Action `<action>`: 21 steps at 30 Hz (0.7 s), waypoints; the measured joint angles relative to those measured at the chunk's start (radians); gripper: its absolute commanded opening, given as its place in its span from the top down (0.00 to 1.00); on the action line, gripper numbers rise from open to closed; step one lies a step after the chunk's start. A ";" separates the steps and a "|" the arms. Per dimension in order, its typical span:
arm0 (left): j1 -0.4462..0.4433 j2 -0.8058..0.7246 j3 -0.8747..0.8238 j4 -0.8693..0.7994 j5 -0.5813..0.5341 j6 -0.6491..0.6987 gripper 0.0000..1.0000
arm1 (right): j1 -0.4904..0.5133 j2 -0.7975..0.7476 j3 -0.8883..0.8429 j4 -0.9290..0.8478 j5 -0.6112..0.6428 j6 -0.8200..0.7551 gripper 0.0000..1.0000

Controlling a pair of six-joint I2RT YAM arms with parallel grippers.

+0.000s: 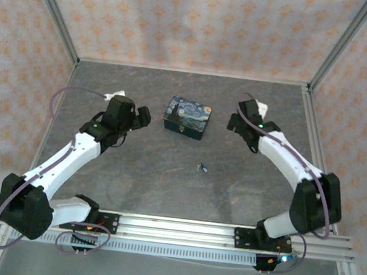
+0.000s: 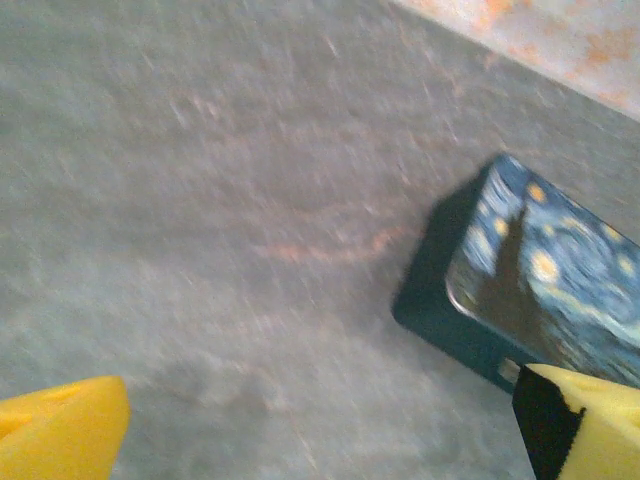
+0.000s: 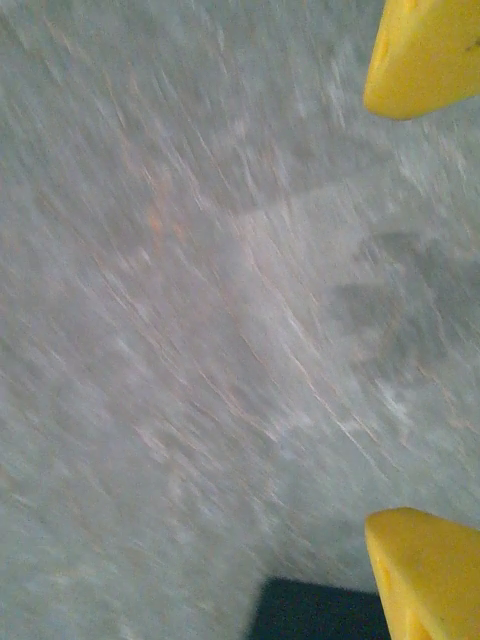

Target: Unlock a padlock with a key

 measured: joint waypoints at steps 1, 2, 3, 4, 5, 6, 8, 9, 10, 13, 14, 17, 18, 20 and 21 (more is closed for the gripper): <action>0.011 0.000 -0.005 0.015 -0.037 0.037 0.00 | -0.013 -0.032 -0.032 0.030 0.037 -0.002 0.01; 0.027 -0.001 -0.016 0.038 -0.071 0.072 0.00 | -0.023 -0.068 -0.077 0.074 0.072 -0.010 0.01; 0.047 -0.002 -0.029 0.062 -0.098 0.100 0.00 | -0.029 -0.096 -0.123 0.118 0.098 -0.021 0.01; 0.074 0.001 -0.046 0.086 -0.121 0.128 0.00 | -0.033 -0.130 -0.188 0.184 0.134 -0.035 0.01; 0.108 0.008 -0.063 0.107 -0.145 0.156 0.00 | -0.036 -0.160 -0.261 0.260 0.167 -0.056 0.01; 0.134 0.021 -0.075 0.125 -0.163 0.178 0.00 | -0.037 -0.181 -0.322 0.324 0.193 -0.076 0.01; 0.182 0.069 -0.102 0.182 -0.206 0.233 0.00 | -0.042 -0.208 -0.451 0.453 0.254 -0.116 0.01; 0.192 0.096 -0.119 0.217 -0.224 0.259 0.00 | -0.048 -0.208 -0.485 0.479 0.273 -0.130 0.01; 0.198 0.126 -0.144 0.266 -0.238 0.288 0.00 | -0.060 -0.207 -0.514 0.515 0.287 -0.146 0.01; 0.199 0.202 -0.249 0.435 -0.259 0.348 0.00 | -0.108 -0.193 -0.536 0.605 0.320 -0.176 0.01; 0.199 0.220 -0.285 0.483 -0.262 0.362 0.00 | -0.123 -0.180 -0.536 0.648 0.329 -0.185 0.01; 0.204 0.246 -0.364 0.618 -0.263 0.403 0.00 | -0.147 -0.139 -0.597 0.840 0.338 -0.220 0.01; 0.209 0.248 -0.386 0.673 -0.256 0.413 0.00 | -0.148 -0.129 -0.626 0.888 0.336 -0.231 0.01; 0.224 0.250 -0.427 0.777 -0.226 0.430 0.00 | -0.154 -0.103 -0.689 0.990 0.315 -0.262 0.00; 0.230 0.257 -0.444 0.833 -0.205 0.444 0.00 | -0.160 -0.084 -0.708 1.040 0.307 -0.280 0.01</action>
